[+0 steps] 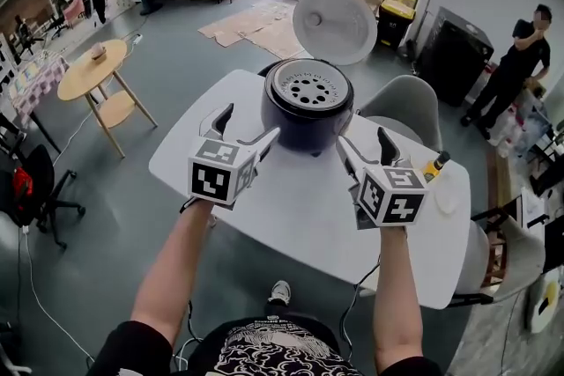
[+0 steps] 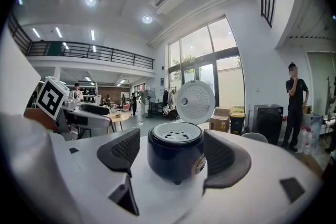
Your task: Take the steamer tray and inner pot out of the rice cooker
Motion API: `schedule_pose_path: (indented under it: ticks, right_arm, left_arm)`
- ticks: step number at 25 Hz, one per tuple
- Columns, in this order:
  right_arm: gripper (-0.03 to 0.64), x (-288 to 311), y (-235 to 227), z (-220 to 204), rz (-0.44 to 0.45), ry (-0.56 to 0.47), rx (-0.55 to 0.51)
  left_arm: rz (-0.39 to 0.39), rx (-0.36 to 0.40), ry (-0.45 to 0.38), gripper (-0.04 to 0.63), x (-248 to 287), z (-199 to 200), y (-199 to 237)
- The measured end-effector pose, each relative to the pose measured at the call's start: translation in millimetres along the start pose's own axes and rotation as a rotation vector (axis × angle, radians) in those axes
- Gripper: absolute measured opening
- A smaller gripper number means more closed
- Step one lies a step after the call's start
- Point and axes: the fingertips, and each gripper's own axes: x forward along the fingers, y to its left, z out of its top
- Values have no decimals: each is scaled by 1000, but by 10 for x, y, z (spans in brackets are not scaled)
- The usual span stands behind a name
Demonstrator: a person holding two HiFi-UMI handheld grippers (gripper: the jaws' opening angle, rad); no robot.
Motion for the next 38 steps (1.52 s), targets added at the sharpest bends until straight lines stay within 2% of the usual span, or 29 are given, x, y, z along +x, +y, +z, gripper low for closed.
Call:
schedule_pose_path:
  ticks: [11,20,24,28,33,38]
  right_arm:
    - [374,799,-546,94,48,23,16]
    - [380,1154,-647,152,97,37,0]
    - [385,1344,-713,160,127,79,-30]
    - [385,1678,-607,79,163,142,-108]
    - [387,2389,-450,501,201,226,-168]
    - [397,2794,-425,120,242,351,-298]
  left_arm:
    - [30,-6,26,417,875,163,211]
    - [24,-5,16,417,1245,274,382]
    - [-4,10,16,417,1490,322,429]
    - [-45,31,4,417,1738,278,641]
    - [-125,37,22,418,2230,636,1235]
    - [-206,56,23,417,2625,351,1339]
